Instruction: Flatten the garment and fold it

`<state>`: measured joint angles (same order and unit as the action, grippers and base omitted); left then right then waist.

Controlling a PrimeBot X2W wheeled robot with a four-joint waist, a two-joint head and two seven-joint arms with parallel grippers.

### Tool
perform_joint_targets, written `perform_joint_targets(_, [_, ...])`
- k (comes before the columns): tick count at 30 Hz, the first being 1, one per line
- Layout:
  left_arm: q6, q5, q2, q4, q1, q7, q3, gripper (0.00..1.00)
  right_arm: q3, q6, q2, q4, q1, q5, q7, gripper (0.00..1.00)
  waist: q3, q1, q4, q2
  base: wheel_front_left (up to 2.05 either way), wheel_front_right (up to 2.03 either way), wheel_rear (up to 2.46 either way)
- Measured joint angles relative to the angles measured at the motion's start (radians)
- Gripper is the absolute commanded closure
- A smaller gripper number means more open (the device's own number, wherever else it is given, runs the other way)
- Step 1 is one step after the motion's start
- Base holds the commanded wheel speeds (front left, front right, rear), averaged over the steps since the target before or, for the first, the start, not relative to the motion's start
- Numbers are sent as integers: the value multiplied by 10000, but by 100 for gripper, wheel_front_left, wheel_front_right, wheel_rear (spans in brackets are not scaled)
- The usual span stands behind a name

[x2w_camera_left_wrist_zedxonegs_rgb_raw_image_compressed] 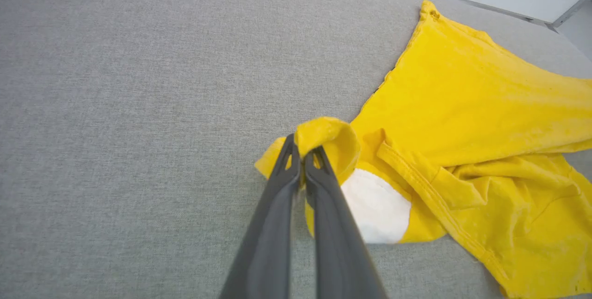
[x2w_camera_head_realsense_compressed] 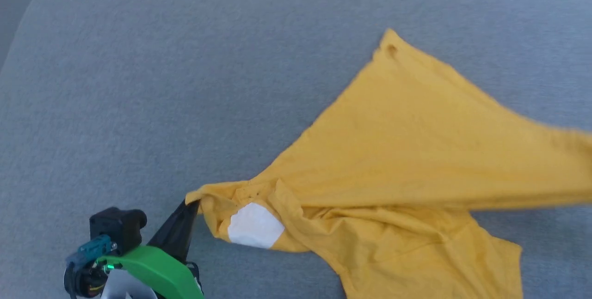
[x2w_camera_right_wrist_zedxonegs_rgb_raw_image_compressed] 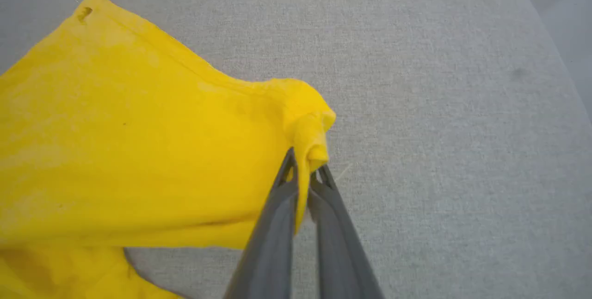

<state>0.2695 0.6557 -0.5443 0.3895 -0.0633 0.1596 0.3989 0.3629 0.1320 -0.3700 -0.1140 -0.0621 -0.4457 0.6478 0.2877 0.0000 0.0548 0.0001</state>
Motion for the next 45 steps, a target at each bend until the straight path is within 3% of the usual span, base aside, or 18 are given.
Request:
perform_joint_targets(5, [46, 58, 2, -234, -300, -222, -48, 100, 420, 0, 1569, -1158, 2609, 155, -144, 100, -497, 0, -567, 0, 0, 0, 0])
perform_joint_targets(9, [88, 69, 12, -318, -502, -337, -63, 100, 165, 0, 2755, -1275, 4056, 270, -598, 100, -778, 0, -928, 0, 0, 0, 0])
perform_joint_targets(15, [130, 140, 44, -368, -598, -391, -67, 100, -355, 0, 3089, -263, 4453, 328, -1438, 100, -1034, 0, -1239, 0, 0, 0, 0])
perform_joint_targets(16, [130, 148, 52, -374, -599, -391, -65, 100, -360, 0, 3114, -148, 4408, 341, -1565, 94, -1069, -1, -1258, 0, 0, 0, 0])
perform_joint_targets(17, [130, 150, 63, -380, -598, -391, -58, 100, -366, 0, 3116, -111, 4357, 374, -1657, 9, -1100, -1, -1264, 0, 0, 0, 0])
perform_joint_targets(18, [130, 150, 75, -385, -598, -391, -58, 100, -339, 0, 3093, -128, 4268, 372, -1691, 0, -1123, 0, -1254, 0, 0, 0, 0])
perform_joint_targets(20, [130, 150, 82, -385, -597, -391, -58, 100, -282, 0, 2901, -347, 4020, 303, -1758, 0, -1145, 0, -1202, 0, 0, 0, 0])
perform_joint_targets(23, [130, 151, 90, -357, -595, -393, -48, 100, -244, 0, 2098, -1118, 3419, 123, -1457, 0, -1138, -1, -1070, 0, 0, 0, 0])
perform_joint_targets(28, [128, 146, 136, -240, -505, -464, 2, 100, -290, 0, 345, -2328, 1566, -121, -320, 0, -903, 0, -817, 0, 0, 0, 0])
perform_joint_targets(34, [10, -33, 295, -161, 165, -573, 150, 100, -1406, 0, -1283, -1818, -1398, -201, 750, 0, -250, 0, -472, 0, 0, 0, 0])
perform_joint_targets(39, [-146, -257, 556, -90, 842, -652, 472, 100, -2539, 0, -1352, -234, -3426, -203, 1377, 0, 470, 0, -44, 0, 0, 0, 0])
perform_joint_targets(45, [-213, -508, 773, -56, 1209, -644, 734, 100, -3331, 0, -1308, 1302, -4429, 151, 1881, 0, 1137, 0, 657, -1, 0, 0, 0])
